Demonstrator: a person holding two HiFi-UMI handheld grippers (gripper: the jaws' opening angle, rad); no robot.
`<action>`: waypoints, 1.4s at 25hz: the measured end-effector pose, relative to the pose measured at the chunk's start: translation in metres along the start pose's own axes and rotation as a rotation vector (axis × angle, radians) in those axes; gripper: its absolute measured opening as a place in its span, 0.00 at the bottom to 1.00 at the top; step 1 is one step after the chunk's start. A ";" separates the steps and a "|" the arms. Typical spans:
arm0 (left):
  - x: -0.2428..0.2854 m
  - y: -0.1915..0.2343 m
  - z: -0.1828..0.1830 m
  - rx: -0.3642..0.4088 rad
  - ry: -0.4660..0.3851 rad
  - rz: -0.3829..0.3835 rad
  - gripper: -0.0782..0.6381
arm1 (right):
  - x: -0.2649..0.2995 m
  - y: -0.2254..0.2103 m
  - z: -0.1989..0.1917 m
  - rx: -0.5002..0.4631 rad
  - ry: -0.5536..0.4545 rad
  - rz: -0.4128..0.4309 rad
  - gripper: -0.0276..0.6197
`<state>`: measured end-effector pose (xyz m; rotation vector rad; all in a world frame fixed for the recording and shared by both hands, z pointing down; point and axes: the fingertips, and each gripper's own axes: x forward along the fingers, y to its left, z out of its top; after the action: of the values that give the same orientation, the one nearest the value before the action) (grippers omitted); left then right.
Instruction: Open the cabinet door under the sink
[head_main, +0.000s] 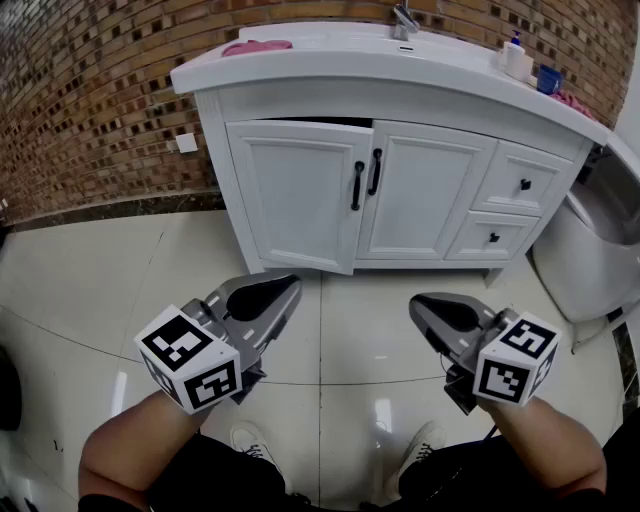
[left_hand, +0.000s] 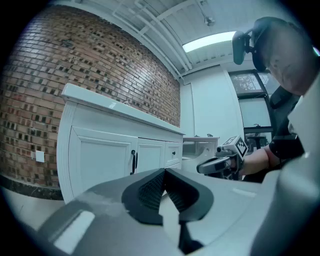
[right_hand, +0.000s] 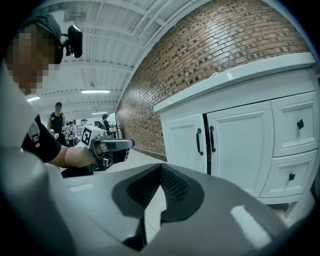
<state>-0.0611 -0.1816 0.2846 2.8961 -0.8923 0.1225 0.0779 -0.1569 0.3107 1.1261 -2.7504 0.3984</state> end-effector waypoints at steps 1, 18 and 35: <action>0.000 0.000 0.000 0.000 0.001 0.000 0.12 | 0.000 0.000 0.000 0.000 -0.001 0.000 0.05; 0.002 0.000 0.002 0.011 -0.006 0.011 0.12 | -0.001 -0.001 0.004 -0.002 -0.011 0.002 0.05; 0.021 0.015 0.015 0.084 -0.056 0.069 0.12 | 0.000 -0.003 0.010 0.000 -0.028 0.003 0.05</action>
<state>-0.0512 -0.2075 0.2734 2.9604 -1.0217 0.0868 0.0792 -0.1622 0.3013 1.1357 -2.7767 0.3855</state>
